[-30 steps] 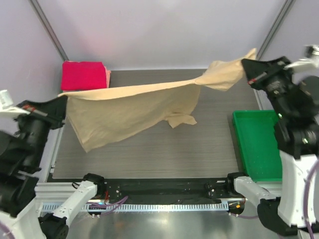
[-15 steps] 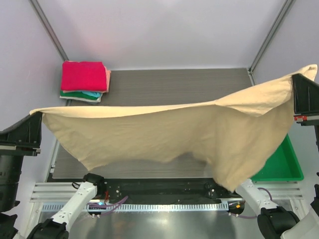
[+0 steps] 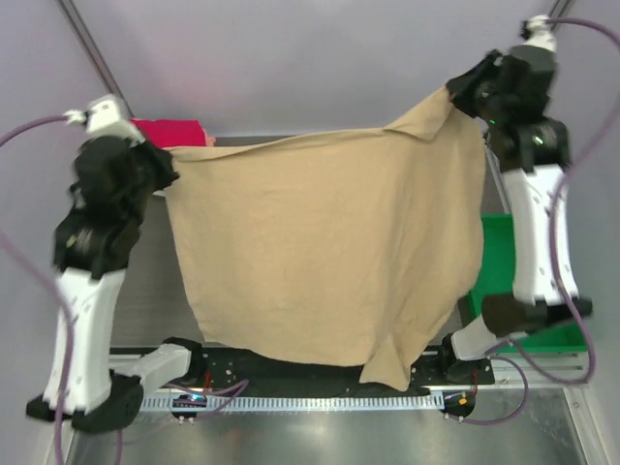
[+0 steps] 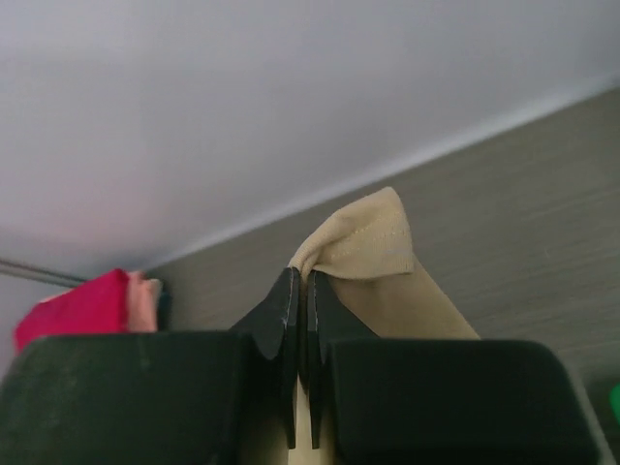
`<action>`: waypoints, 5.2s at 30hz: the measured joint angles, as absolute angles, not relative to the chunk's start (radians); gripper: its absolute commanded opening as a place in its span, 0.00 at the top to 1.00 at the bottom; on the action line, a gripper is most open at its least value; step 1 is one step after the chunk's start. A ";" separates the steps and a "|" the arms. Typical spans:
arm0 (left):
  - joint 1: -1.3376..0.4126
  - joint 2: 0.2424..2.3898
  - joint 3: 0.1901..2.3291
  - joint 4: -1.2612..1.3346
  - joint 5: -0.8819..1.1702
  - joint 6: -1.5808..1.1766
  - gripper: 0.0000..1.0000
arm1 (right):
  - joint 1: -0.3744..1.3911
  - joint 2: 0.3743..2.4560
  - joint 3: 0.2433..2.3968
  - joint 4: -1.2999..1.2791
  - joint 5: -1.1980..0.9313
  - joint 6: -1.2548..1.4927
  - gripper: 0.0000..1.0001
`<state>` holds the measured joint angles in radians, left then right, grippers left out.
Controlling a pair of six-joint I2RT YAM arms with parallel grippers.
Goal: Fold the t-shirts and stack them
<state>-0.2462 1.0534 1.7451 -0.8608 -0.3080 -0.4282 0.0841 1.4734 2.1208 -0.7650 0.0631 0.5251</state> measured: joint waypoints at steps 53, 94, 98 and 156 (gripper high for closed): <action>0.028 0.950 0.841 -0.748 -0.032 -0.518 0.16 | 0.323 2.363 1.945 -0.456 -0.171 0.516 0.06; 0.028 0.835 0.670 -0.741 -0.101 -0.801 0.27 | 0.297 1.726 1.530 -0.520 -0.170 0.519 0.04; 0.028 0.784 0.619 -0.764 -0.198 -0.915 0.25 | 0.342 1.514 1.272 -0.492 -0.139 0.545 0.04; 0.173 0.876 0.330 -0.438 -0.085 -1.010 1.00 | 1.066 1.054 0.535 -0.797 0.150 1.158 0.47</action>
